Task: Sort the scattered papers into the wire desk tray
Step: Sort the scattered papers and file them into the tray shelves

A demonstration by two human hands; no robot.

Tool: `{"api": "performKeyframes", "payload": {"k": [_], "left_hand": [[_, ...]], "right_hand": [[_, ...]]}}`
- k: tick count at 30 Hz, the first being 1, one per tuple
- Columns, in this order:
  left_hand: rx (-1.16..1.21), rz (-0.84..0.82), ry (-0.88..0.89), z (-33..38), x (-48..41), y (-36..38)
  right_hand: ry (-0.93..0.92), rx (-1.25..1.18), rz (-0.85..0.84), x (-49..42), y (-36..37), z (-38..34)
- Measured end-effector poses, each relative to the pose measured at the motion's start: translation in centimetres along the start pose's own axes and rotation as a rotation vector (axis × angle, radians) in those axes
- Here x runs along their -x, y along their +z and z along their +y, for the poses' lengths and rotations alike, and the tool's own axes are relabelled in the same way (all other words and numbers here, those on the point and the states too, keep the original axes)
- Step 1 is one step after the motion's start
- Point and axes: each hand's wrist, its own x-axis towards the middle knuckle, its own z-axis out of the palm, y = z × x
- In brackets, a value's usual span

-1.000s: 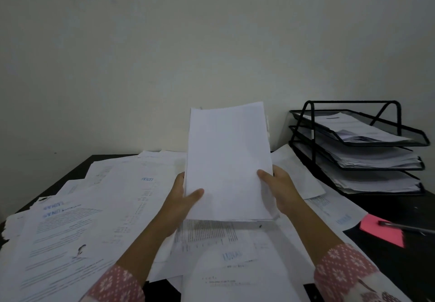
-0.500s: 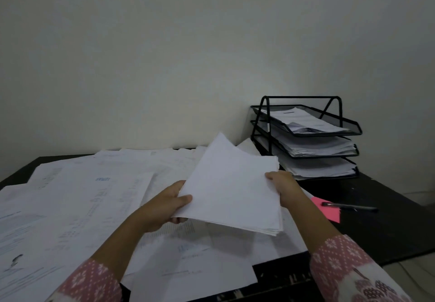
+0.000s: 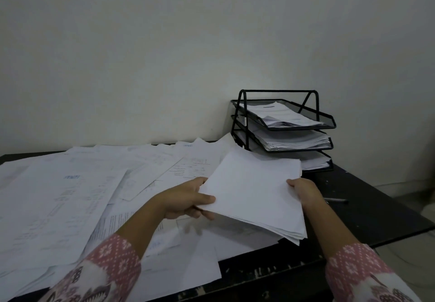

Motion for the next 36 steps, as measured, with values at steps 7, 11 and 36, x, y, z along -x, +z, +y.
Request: {"api": "performKeyframes", "payload": {"k": [7, 11, 36], "left_hand": [[0.048, 0.062, -0.012, 0.5, -4.3, 2.9], [0.108, 0.104, -0.016, 1.0, -6.6, 4.9], [-0.105, 0.296, -0.003, 2.6, -12.4, 11.4]], "right_hand": [[0.134, -0.283, -0.003, -0.6, -3.2, -0.1], [0.178, -0.384, -0.084, -0.6, -4.7, 0.4], [-0.007, -0.522, 0.034, -2.0, -4.0, 3.0]]}}
